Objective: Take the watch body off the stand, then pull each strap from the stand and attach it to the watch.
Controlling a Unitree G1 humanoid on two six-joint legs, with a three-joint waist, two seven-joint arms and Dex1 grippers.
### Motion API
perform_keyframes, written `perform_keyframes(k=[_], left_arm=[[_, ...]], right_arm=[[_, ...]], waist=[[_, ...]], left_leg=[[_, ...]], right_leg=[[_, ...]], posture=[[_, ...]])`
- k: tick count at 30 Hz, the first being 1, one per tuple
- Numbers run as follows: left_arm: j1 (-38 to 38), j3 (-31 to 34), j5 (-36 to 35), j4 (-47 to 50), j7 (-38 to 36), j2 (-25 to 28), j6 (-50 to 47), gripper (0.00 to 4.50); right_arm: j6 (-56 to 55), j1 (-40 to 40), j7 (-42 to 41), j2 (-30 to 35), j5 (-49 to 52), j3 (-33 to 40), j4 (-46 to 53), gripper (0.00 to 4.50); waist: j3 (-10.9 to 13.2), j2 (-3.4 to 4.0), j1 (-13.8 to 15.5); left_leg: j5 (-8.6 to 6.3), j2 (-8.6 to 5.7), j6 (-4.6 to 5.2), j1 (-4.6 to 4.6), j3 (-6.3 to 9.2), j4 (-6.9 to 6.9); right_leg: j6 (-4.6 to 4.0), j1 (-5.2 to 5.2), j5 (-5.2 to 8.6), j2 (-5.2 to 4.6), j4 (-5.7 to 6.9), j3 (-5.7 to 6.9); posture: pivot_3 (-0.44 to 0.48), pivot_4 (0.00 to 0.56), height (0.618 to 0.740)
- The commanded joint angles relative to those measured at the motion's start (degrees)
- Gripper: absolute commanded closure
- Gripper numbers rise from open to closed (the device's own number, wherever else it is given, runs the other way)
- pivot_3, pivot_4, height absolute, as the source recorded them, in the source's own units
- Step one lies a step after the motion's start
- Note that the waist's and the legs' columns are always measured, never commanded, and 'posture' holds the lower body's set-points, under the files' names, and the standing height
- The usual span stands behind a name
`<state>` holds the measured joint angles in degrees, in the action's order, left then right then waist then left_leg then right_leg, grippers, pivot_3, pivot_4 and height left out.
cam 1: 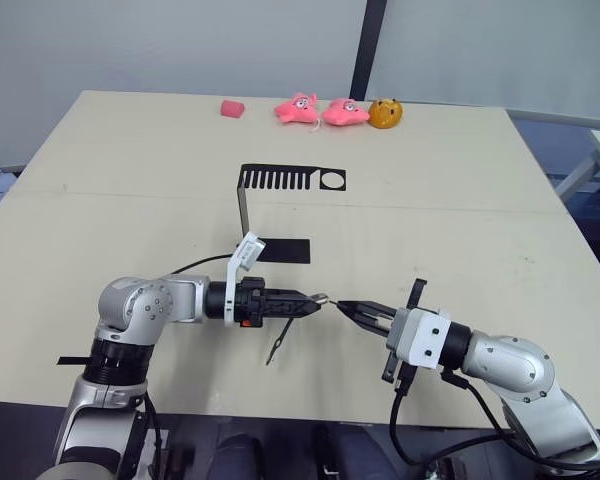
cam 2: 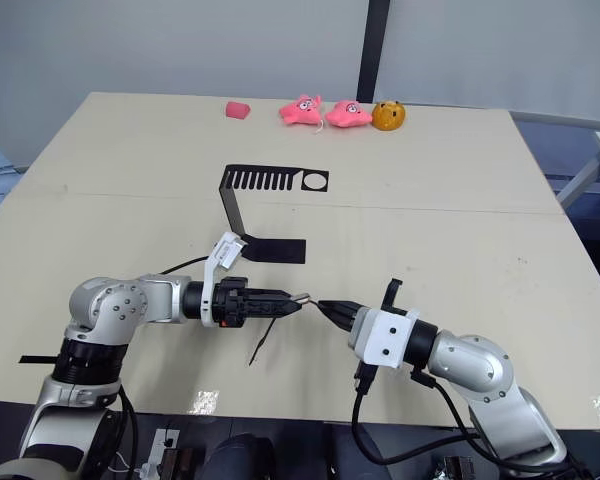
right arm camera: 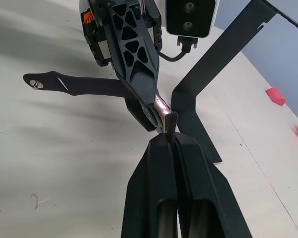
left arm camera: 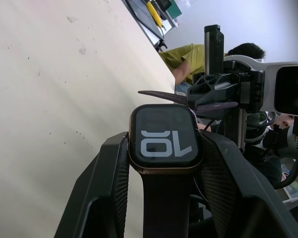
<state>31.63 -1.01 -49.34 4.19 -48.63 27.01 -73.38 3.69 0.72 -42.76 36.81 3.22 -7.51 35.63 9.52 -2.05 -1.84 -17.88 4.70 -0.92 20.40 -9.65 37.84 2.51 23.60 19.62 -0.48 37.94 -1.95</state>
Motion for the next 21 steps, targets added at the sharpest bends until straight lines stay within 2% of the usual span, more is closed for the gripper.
perform_keyframes(k=[1,21], left_arm=[[0.81,0.77,-1.71,1.35,-0.50,-0.27,-0.28,2.92],[1.08,0.38,-1.64,1.76,-0.46,-0.53,-0.61,2.92]], right_arm=[[-1.17,0.25,0.57,-0.16,-0.12,0.68,0.60,4.50],[-1.11,0.67,0.56,-0.84,-1.05,0.05,-0.01,4.50]], waist=[[0.00,0.00,0.02],[0.00,0.00,0.01]], left_leg=[[0.00,0.00,0.00,0.00,0.00,0.00],[0.00,0.00,-0.01,0.00,0.00,0.00]], right_leg=[[0.00,0.00,0.00,0.00,0.00,0.00],[0.00,0.00,0.00,0.00,0.00,0.00]], posture=[[0.000,0.150,0.740],[0.000,0.150,0.740]])
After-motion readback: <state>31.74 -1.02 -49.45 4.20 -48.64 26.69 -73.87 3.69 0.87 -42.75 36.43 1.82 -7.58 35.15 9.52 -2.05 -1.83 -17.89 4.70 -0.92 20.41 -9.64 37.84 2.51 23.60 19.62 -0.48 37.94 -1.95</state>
